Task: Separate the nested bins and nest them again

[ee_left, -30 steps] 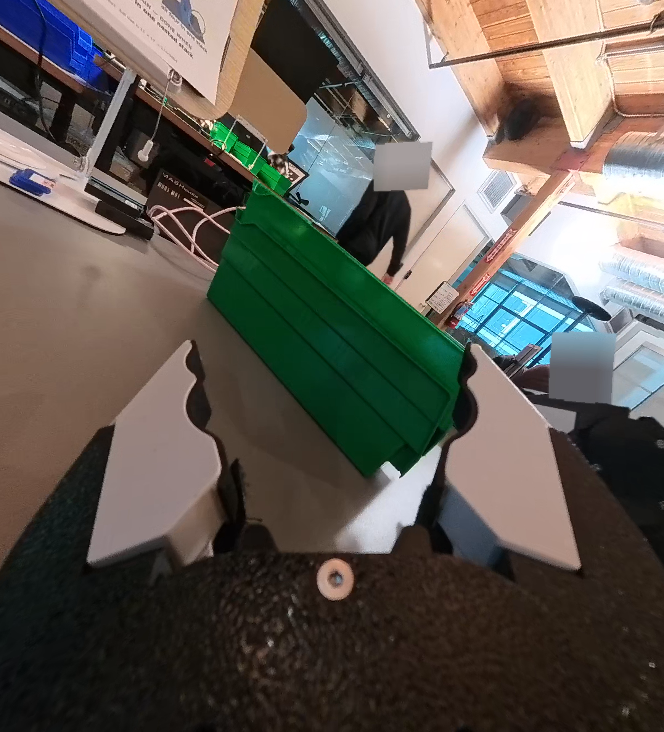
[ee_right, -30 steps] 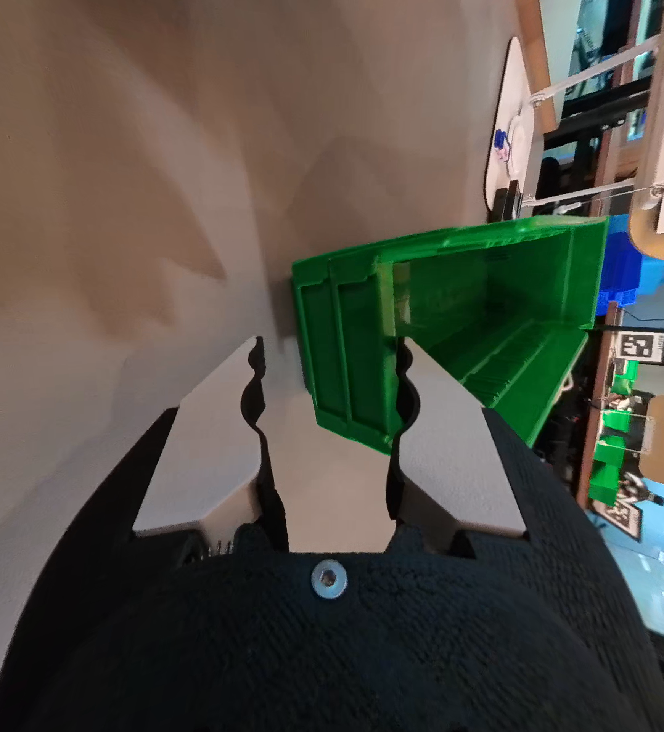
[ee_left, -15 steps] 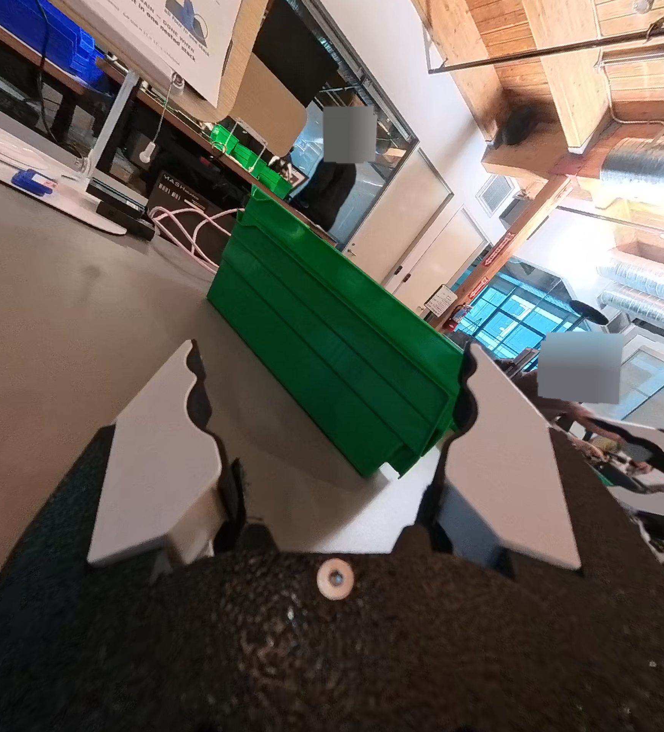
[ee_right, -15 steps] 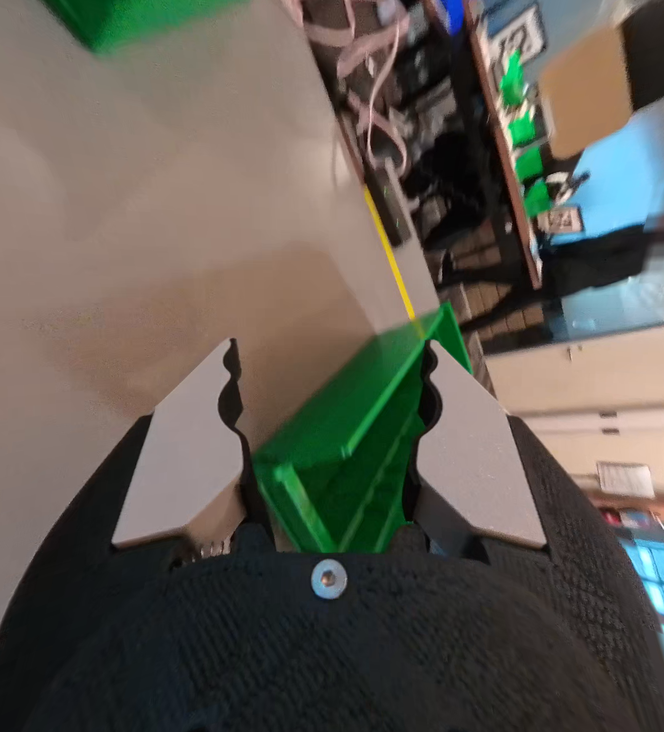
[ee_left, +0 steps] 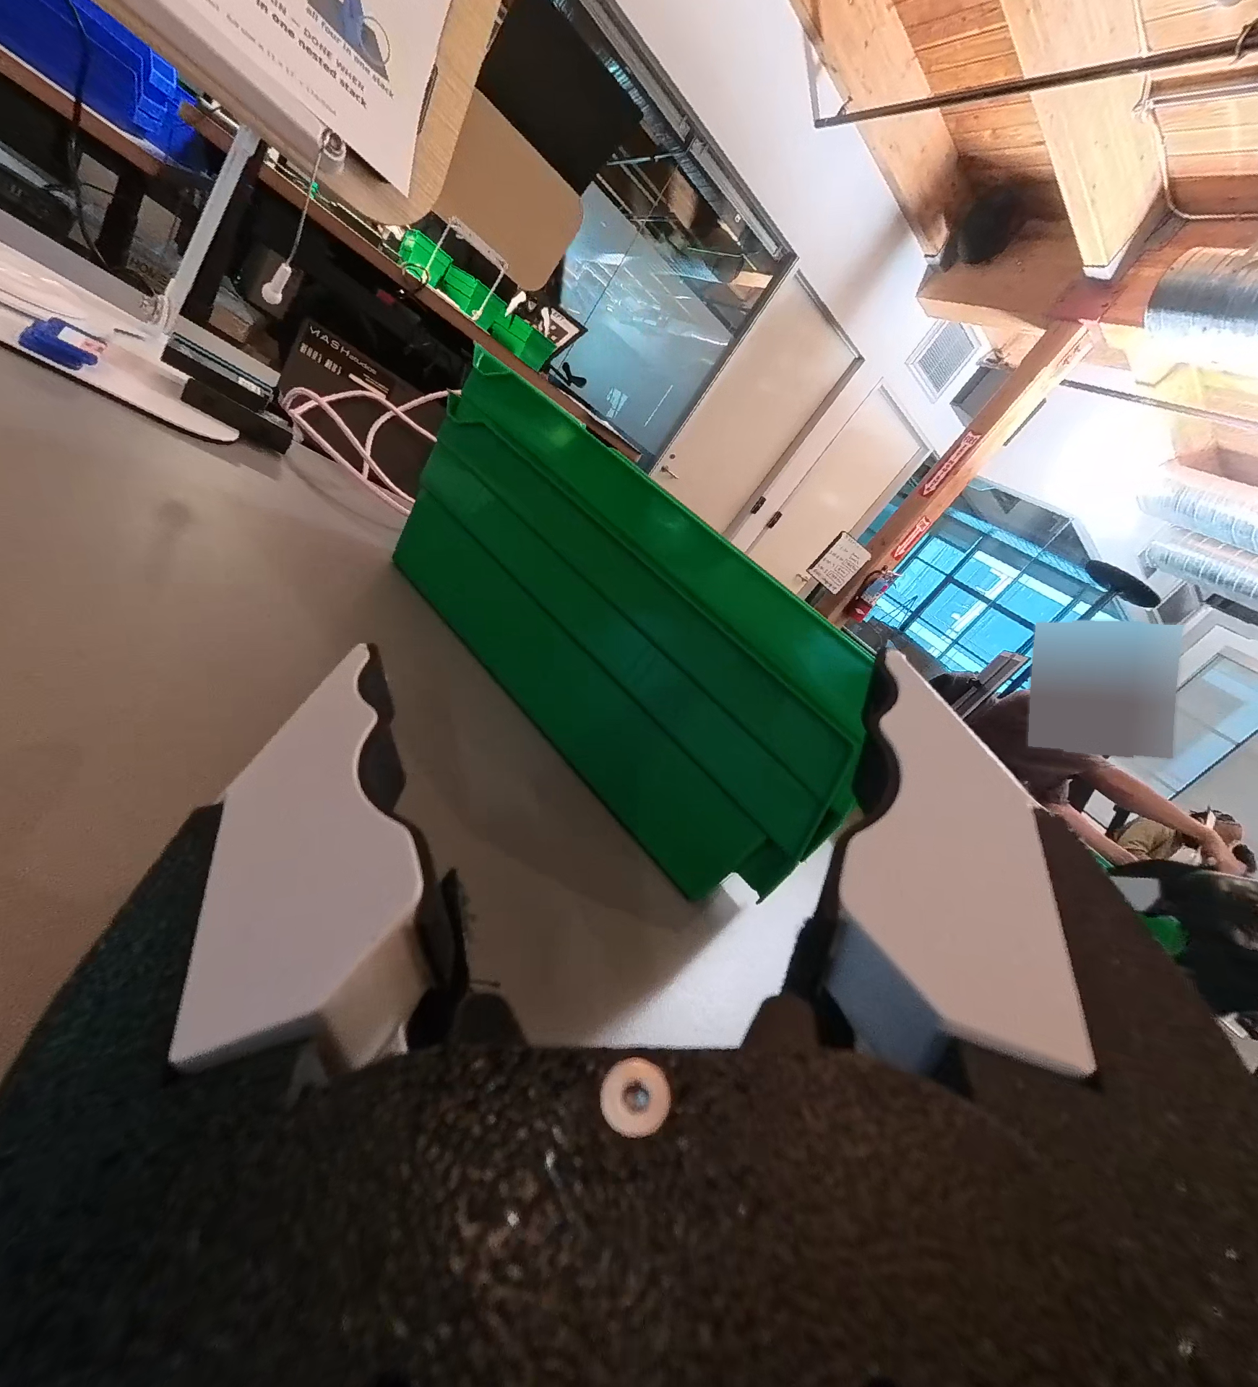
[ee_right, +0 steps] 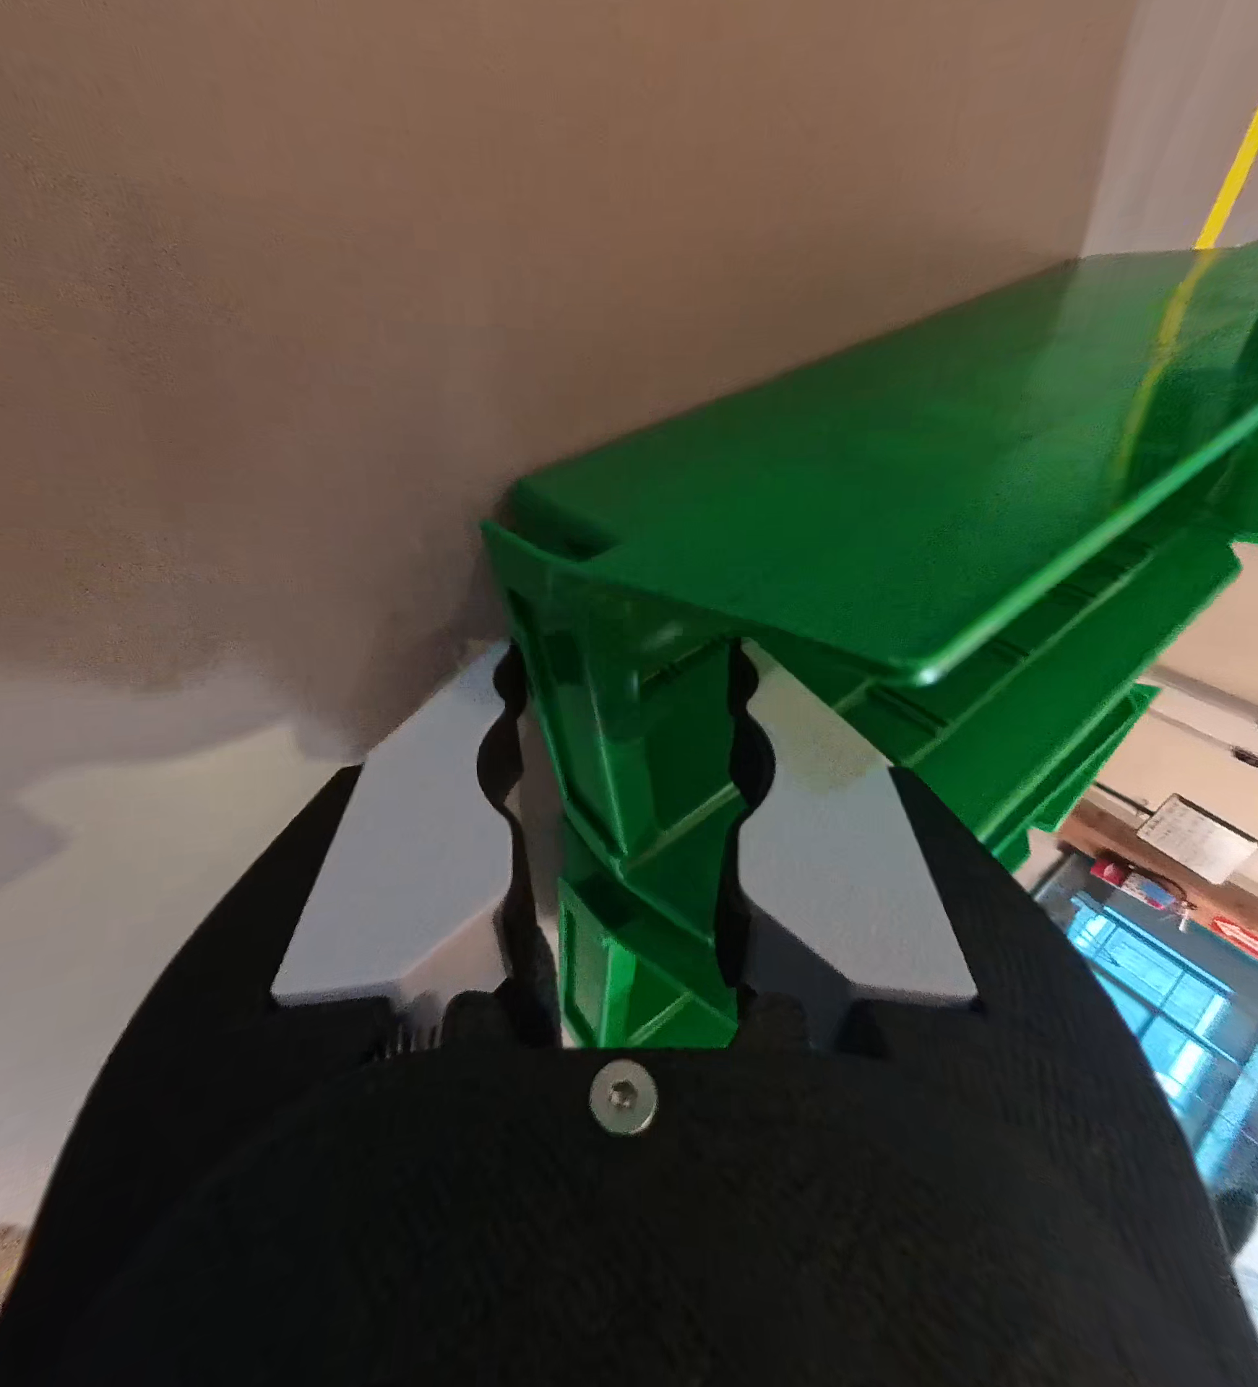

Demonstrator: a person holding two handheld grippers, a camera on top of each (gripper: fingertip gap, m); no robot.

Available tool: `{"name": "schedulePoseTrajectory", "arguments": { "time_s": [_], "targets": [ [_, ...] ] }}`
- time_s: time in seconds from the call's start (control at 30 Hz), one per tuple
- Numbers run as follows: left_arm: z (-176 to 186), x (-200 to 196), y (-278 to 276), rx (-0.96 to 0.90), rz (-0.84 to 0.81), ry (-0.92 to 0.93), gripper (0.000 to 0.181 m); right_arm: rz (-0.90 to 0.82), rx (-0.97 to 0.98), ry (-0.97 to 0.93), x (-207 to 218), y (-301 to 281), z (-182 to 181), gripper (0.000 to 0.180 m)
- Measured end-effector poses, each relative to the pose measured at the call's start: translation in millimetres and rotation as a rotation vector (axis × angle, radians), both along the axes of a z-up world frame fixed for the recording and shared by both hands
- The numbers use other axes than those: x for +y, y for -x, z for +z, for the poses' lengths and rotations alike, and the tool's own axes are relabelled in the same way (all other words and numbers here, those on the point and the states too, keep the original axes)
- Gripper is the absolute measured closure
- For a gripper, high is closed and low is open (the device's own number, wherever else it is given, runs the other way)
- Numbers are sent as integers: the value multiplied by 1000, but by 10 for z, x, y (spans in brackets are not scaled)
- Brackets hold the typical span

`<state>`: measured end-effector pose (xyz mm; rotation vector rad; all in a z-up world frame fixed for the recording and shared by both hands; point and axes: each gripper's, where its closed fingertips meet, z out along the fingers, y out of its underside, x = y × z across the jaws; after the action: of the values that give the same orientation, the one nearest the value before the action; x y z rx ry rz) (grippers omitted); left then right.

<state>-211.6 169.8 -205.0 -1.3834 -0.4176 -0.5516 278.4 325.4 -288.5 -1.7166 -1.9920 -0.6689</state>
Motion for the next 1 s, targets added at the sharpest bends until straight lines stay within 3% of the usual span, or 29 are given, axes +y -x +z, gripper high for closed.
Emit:
{"name": "schedulePoseTrajectory", "arguments": {
  "time_s": [0.17,0.3,0.43,0.73,1.0],
  "targets": [
    [2,-1,2,-4,-1,-2,58,14,-37,33,0,15,-100,156],
    [0,1,4,-4,-1,-1,58,54,-11,-7,-56,211,58,155],
    [-1,1,3,-5,-2,0,58,109,7,-179,-34,526,430,155],
    [8,-6,13,-20,-6,-10,58,376,251,-228,-537,2073,1265,156],
    [19,-13,14,-34,-15,-21,58,604,230,-129,-967,3123,1342,156]
  ]
}}
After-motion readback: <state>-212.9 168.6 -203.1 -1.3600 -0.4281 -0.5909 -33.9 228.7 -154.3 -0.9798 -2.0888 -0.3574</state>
